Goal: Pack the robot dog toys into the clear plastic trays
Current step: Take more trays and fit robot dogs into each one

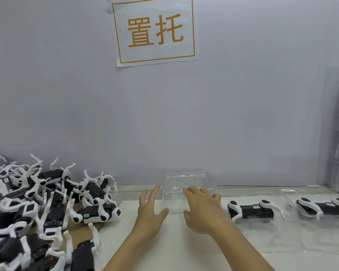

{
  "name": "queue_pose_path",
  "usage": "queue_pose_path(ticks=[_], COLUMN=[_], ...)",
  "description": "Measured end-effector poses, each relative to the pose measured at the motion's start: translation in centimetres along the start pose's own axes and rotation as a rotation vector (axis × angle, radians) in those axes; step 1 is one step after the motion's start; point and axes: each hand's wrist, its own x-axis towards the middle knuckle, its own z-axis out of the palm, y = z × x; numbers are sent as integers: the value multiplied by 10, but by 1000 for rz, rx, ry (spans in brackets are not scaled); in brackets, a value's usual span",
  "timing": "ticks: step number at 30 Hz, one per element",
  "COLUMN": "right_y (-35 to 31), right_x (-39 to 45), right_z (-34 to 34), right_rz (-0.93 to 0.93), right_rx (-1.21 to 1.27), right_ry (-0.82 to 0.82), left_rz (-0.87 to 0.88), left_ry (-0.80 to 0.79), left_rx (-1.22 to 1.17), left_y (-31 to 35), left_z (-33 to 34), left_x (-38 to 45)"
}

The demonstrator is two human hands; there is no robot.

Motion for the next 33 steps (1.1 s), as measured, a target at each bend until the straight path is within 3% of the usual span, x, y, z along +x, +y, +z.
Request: queue_pose_path(ticks=[6,12,17,25,29,33], right_y=[1,-5,-6,-4,-5,-7], right_x=[-1,-1,0,4,5,4], right_z=[-3,3,9,9,-1,-10], right_rz=[-49,-126,-188,-86,0,85], right_rx=[122,251,347,651,912,1276], right_ry=[-3,22,150,456,577,562], left_rz=[66,179,341,689,664,403], left_ry=[48,250,447,366,486,525], left_rx=[204,379,406,628,382,-50], left_y=[-6,2,29,80,86,82], left_z=[2,-6,-19,-18,-12,-6], left_x=[-2,0,1,-4,-7,-6])
